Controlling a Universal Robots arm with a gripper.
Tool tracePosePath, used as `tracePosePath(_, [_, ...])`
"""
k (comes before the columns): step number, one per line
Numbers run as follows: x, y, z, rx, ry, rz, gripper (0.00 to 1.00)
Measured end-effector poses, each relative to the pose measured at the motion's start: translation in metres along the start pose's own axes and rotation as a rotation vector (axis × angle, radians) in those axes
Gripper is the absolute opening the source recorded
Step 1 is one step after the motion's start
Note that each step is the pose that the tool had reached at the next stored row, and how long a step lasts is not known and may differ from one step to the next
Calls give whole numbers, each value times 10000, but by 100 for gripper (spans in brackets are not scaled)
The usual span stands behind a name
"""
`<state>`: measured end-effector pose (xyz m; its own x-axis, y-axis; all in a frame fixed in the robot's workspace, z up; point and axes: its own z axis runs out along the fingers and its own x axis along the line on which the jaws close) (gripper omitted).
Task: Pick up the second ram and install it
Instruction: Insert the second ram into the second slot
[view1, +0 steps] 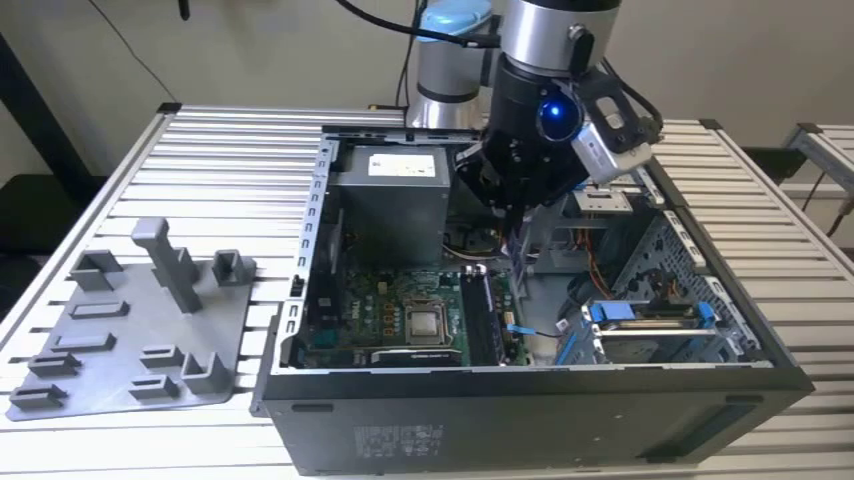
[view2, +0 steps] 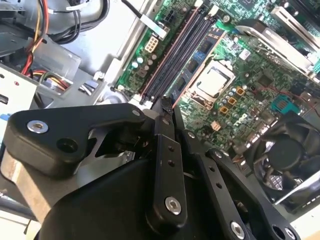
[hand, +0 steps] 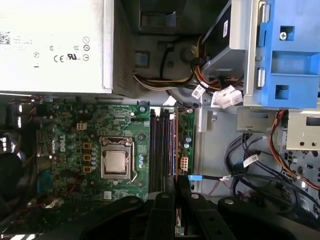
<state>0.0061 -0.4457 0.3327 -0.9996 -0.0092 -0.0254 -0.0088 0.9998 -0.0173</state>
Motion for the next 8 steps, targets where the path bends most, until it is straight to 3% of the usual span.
tracePosePath(8, [10,4,142,13,-19,0,14])
